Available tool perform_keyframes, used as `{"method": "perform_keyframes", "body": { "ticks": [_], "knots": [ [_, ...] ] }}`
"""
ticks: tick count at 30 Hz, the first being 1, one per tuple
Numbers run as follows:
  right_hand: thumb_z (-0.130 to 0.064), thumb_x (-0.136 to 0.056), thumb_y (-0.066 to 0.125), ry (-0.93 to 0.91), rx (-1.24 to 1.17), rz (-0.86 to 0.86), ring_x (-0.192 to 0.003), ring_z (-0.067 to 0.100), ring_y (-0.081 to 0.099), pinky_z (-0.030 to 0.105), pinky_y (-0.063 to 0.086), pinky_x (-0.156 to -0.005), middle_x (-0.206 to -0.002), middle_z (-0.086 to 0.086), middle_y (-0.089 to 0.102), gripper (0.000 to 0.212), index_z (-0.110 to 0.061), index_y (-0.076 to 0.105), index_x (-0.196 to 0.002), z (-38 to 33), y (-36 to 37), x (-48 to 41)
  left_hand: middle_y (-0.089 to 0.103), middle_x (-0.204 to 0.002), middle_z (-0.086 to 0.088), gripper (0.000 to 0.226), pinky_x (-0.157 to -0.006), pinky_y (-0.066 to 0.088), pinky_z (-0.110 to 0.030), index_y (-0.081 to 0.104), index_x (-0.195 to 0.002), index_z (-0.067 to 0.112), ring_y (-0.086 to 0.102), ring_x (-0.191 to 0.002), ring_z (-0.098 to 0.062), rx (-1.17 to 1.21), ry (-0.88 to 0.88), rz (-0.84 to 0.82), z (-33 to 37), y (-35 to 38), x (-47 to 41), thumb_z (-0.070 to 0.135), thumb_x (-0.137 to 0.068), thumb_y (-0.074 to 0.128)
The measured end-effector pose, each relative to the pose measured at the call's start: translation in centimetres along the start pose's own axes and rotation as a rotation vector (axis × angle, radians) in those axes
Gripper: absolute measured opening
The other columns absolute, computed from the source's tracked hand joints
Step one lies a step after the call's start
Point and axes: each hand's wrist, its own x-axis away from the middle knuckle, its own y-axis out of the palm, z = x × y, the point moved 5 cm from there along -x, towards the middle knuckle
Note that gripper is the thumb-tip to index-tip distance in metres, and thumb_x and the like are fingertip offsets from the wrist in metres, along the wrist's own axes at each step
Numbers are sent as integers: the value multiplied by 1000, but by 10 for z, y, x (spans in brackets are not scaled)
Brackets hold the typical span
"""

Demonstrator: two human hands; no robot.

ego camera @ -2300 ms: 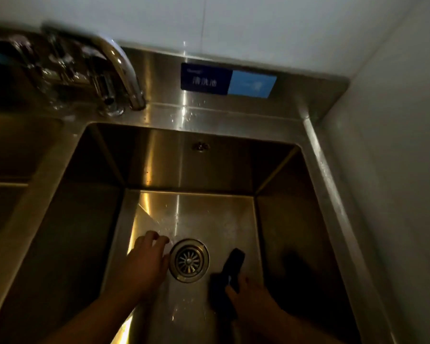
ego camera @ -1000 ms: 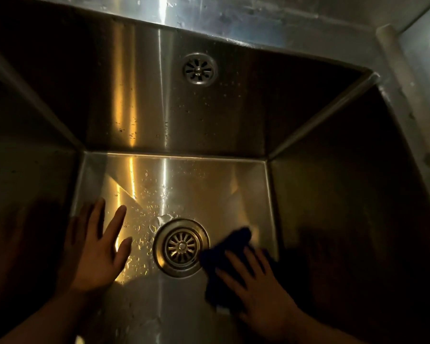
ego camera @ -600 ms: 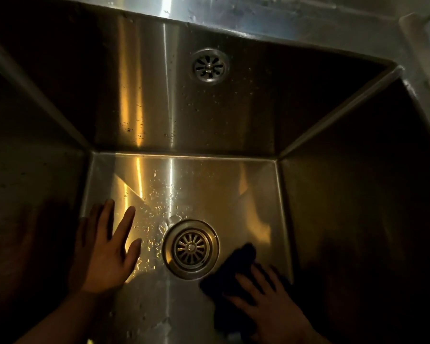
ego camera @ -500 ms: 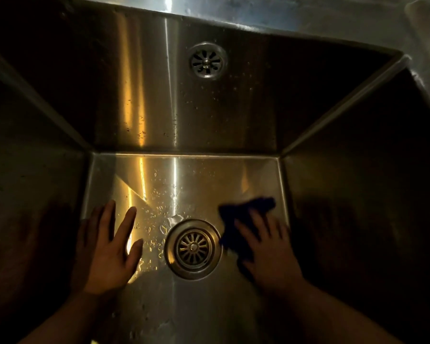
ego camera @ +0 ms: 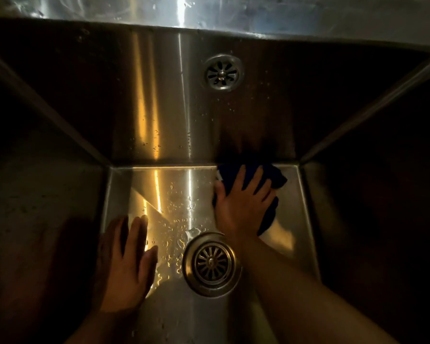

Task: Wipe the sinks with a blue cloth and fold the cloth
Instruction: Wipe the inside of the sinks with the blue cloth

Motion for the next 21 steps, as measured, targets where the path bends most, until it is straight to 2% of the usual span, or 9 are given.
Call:
{"method": "perform_keyframes", "body": {
  "ticks": [4, 7, 10, 12, 14, 18, 20, 21],
  "knots": [
    [-63, -90, 17, -50, -54, -34, -133, 47, 32, 62, 20, -109, -151, 23, 30, 74, -16, 32, -146, -54, 8, 21, 27, -147, -22, 63, -112, 21, -51, 31, -142, 8, 23, -136, -35, 270, -207, 207, 7, -18, -4, 42, -89, 26],
    [-62, -91, 8, -145, -73, -78, -138, 45, 22, 60, 10, -112, -156, 22, 17, 75, -17, 24, -149, -96, 12, 39, 31, -145, -26, 65, -112, 20, -44, 33, -140, 1, 25, -134, -34, 361, -240, 280, 14, -27, -1, 39, -87, 28],
    [-58, -91, 2, -350, -92, -138, -144, 42, -1, 58, -10, -112, -159, 18, -5, 73, -17, 8, -151, -139, 19, 61, 34, -143, -28, 66, -112, 23, -49, 35, -139, -3, 30, -132, -40, 393, -265, 298, 10, -31, 5, 38, -87, 29],
    [-54, -94, 11, -522, -144, -196, -144, 38, -10, 54, -18, -111, -159, 14, -10, 67, -18, 9, -151, -166, 23, 77, 36, -143, -27, 67, -112, 25, -50, 35, -139, -3, 32, -133, -39, 417, -258, 303, 7, -32, 10, 40, -88, 28],
    [-48, -98, 24, -685, -191, -265, -145, 35, -13, 51, -20, -112, -160, 10, -9, 60, -19, 16, -150, -186, 26, 92, 35, -146, -22, 66, -113, 25, -46, 33, -142, 0, 32, -135, -33, 466, -243, 318, 6, -36, 12, 42, -90, 27],
    [-39, -98, 35, -816, -247, -446, -145, 27, -15, 47, -15, -116, -161, 3, -8, 61, -22, 12, -152, -194, 22, 91, 33, -146, -21, 67, -111, 22, -39, 33, -142, 3, 30, -136, -31, 477, -274, 365, 5, -47, 4, 45, -90, 27],
    [-32, -97, 42, -821, -370, -469, -147, 23, -3, 41, -3, -119, -161, 1, 3, 61, -23, 17, -151, -179, 6, 83, 36, -144, -22, 63, -112, 23, -41, 34, -141, 2, 31, -135, -32, 421, -169, 375, 16, -58, -10, 41, -92, 30],
    [-27, -95, 45, -798, -471, -408, -147, 22, 7, 39, 6, -120, -160, 2, 13, 59, -22, 23, -150, -164, -6, 79, 37, -142, -22, 60, -112, 25, -43, 35, -140, 2, 32, -133, -33, 368, -103, 372, 21, -62, -21, 38, -92, 33]
  ]
}}
